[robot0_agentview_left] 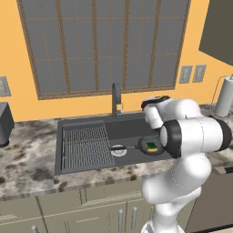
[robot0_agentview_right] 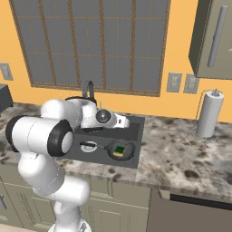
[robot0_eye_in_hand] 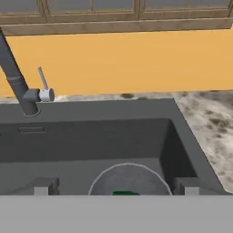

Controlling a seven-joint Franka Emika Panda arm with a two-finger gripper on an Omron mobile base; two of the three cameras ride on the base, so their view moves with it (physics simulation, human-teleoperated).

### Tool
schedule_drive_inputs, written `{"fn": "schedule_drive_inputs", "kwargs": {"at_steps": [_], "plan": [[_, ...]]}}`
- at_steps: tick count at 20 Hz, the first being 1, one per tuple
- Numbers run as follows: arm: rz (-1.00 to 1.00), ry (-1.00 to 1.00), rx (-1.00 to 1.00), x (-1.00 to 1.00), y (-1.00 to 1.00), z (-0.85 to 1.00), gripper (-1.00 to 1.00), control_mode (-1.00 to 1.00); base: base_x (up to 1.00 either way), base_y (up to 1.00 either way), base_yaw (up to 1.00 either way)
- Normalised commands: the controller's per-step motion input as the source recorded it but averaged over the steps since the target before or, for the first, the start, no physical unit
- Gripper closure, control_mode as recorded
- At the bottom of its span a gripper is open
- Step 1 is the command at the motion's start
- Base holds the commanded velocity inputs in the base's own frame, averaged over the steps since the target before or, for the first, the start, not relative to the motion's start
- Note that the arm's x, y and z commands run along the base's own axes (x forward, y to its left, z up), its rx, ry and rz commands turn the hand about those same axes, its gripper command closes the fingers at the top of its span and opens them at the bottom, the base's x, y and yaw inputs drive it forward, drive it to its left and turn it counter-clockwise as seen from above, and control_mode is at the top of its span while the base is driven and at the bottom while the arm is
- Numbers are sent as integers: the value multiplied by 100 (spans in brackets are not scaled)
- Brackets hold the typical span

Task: Pick the pan and sponge and place them into the sink. Then turn on the water.

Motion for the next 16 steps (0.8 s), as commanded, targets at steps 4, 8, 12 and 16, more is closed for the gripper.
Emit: {"fn": "schedule_drive_inputs", "kwargs": {"at_steps": [4, 8, 12, 16], "plan": [[0, 5, 9, 41, -16, 81, -100, -100, 0, 0, 0], [0, 11, 12, 38, -4, 61, -100, -100, 0, 0, 0], [0, 8, 10, 23, 0, 16, -100, -100, 0, 0, 0], [0, 3, 3, 3, 0, 0, -100, -100, 0, 0, 0]]}}
